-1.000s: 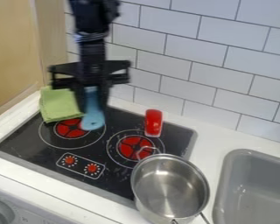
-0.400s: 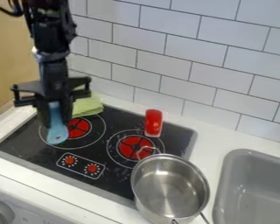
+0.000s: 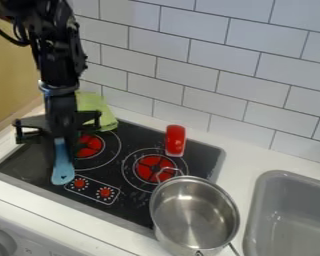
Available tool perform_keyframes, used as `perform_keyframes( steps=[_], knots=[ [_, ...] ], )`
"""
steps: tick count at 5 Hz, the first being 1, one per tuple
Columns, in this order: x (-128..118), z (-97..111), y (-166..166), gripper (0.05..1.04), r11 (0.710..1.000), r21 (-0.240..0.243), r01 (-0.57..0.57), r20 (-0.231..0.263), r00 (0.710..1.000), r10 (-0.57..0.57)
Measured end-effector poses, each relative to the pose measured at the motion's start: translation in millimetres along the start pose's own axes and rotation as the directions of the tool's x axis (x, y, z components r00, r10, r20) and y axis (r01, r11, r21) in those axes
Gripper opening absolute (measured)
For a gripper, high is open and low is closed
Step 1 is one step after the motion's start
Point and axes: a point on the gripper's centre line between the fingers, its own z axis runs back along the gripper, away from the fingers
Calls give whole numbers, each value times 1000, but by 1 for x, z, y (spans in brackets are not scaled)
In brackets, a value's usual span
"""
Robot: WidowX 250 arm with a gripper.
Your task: Move the blue brush to the left side of the burner
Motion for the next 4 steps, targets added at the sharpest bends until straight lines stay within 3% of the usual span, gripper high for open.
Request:
perform_keyframes(
  steps=[1, 3, 4],
  knots=[
    [1, -4, -5, 337, 999, -40, -32, 16, 999, 33],
    [1, -3, -4, 948, 998, -50, -47, 8, 999, 48],
    [2, -3, -4, 1016, 998, -52, -40, 15, 999, 41]
  ],
)
